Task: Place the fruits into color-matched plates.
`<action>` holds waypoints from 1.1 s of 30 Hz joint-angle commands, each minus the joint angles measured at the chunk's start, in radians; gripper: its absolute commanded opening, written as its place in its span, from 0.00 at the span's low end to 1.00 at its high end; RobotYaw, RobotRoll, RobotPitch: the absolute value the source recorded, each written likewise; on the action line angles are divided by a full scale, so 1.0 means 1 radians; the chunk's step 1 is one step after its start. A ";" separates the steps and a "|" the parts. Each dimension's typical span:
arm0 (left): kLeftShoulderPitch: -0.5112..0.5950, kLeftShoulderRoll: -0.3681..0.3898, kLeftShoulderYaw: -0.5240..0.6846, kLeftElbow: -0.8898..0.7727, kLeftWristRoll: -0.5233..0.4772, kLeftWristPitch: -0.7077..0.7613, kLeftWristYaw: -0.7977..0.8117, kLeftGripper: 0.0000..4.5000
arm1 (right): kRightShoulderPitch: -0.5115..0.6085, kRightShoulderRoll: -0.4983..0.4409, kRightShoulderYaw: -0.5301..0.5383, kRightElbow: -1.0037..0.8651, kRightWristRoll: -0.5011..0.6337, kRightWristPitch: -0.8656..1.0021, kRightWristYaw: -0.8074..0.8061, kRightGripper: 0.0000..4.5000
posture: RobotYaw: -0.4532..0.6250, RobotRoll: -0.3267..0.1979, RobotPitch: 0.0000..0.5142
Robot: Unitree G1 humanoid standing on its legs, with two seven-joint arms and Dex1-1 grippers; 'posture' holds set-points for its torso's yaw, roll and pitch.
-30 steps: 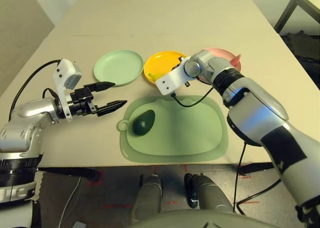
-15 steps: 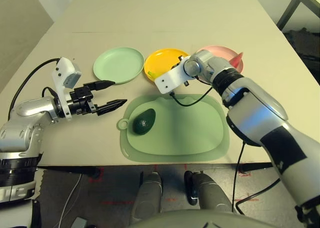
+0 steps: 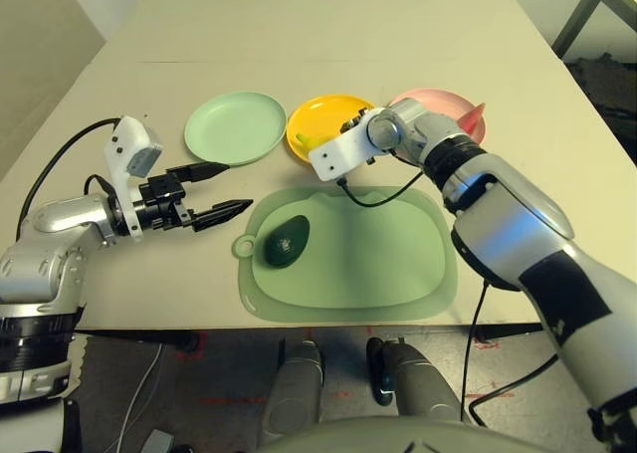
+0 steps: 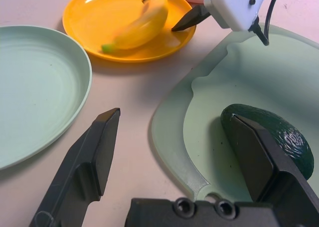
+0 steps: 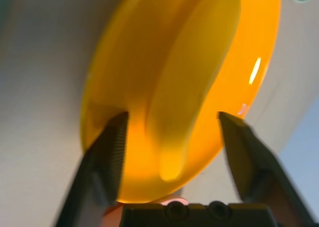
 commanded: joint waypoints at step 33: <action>-0.064 0.001 -0.037 0.172 0.009 -0.141 -0.220 1.00 | 0.248 -0.396 -0.352 -0.492 0.536 -0.174 0.812 1.00 | 0.48 0.62 0.32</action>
